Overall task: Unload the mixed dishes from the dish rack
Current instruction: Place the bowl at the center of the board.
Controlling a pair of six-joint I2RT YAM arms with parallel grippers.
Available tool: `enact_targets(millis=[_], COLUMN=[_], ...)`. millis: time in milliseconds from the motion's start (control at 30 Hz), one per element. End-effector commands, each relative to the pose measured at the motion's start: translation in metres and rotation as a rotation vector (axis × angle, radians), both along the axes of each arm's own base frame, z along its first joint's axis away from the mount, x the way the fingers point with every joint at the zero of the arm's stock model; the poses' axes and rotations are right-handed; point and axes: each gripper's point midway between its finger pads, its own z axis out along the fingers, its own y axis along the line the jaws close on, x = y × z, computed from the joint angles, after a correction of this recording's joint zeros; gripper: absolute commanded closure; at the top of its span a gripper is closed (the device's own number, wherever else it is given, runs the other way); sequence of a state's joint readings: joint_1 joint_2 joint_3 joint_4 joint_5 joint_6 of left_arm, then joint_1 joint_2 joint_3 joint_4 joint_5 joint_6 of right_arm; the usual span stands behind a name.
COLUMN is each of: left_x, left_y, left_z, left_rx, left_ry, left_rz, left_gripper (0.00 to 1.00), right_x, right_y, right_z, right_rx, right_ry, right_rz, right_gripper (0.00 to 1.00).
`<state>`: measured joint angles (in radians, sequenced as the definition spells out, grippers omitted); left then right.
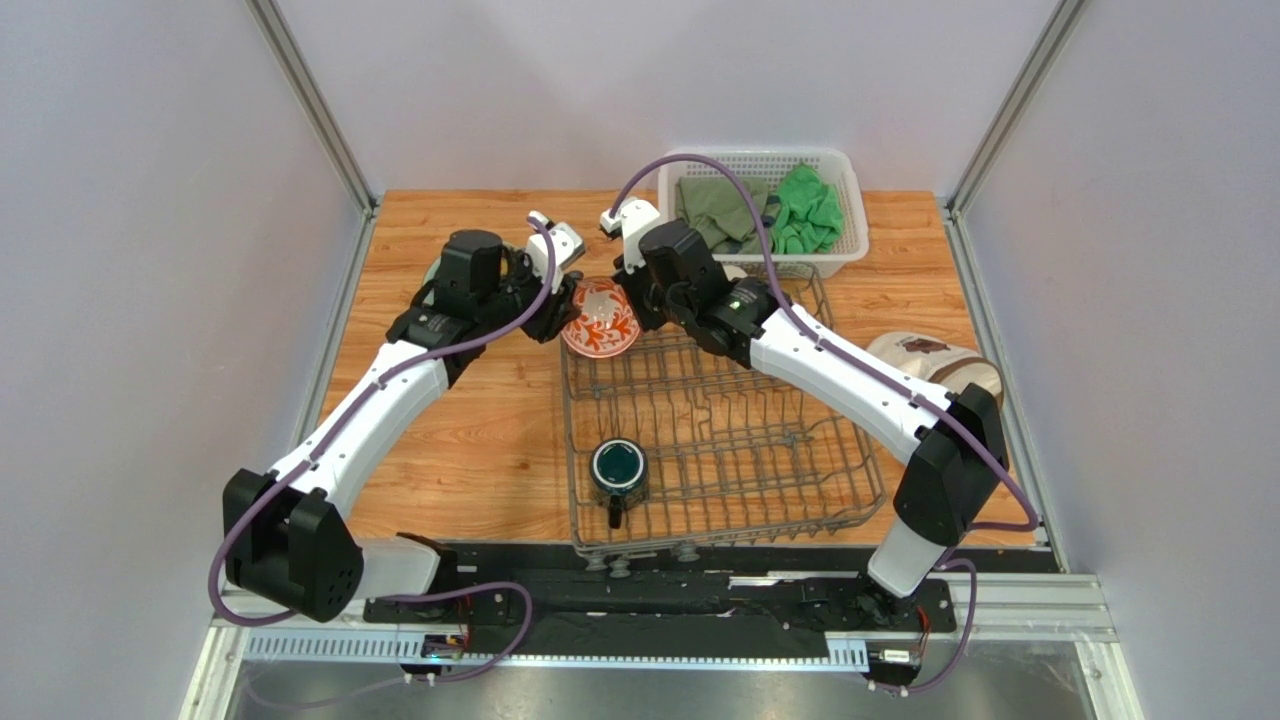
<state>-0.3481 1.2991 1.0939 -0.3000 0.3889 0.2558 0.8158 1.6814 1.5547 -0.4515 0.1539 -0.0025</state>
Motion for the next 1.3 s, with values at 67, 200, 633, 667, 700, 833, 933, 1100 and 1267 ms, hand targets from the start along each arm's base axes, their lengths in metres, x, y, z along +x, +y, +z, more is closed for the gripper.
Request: enact_targets(millis=[67, 200, 633, 667, 700, 833, 933, 1100, 1267], left_x=[0.014, 0.015, 0.027, 0.028, 0.028, 0.029, 0.024, 0.022, 0.016], left_y=[-0.008, -0.009, 0.005, 0.01, 0.013, 0.033, 0.049, 0.095, 0.145], left_z=[0.02, 0.02, 0.025, 0.026, 0.031, 0.043, 0.052, 0.065, 0.055], left_rx=[-0.026, -0.026, 0.006, 0.016, 0.018, 0.05, 0.059, 0.019, -0.016], left_ry=[-0.049, -0.046, -0.078, -0.089, -0.106, -0.153, -0.162, -0.133, -0.059], left_rz=[-0.014, -0.008, 0.086, 0.112, 0.127, 0.213, 0.269, 0.414, 0.59], left_gripper=[0.67, 0.77, 1.0, 1.0, 1.0, 1.0, 1.0, 1.0, 1.0], right_x=[-0.009, -0.01, -0.011, -0.01, -0.01, -0.007, -0.008, -0.007, -0.004], right_y=[0.011, 0.011, 0.004, 0.002, 0.001, -0.008, -0.013, -0.019, -0.02], right_z=[0.05, 0.046, 0.04, 0.039, 0.039, 0.043, 0.049, 0.053, 0.045], right_rx=[0.15, 0.139, 0.115, 0.112, 0.105, 0.101, 0.105, 0.114, 0.081], right_ry=[-0.077, -0.074, -0.079, -0.081, -0.087, -0.118, -0.141, -0.154, -0.156], right_rz=[0.028, 0.027, -0.007, -0.015, -0.018, -0.046, -0.057, -0.071, -0.064], right_gripper=[0.98, 0.87, 0.59, 0.57, 0.56, 0.54, 0.53, 0.53, 0.53])
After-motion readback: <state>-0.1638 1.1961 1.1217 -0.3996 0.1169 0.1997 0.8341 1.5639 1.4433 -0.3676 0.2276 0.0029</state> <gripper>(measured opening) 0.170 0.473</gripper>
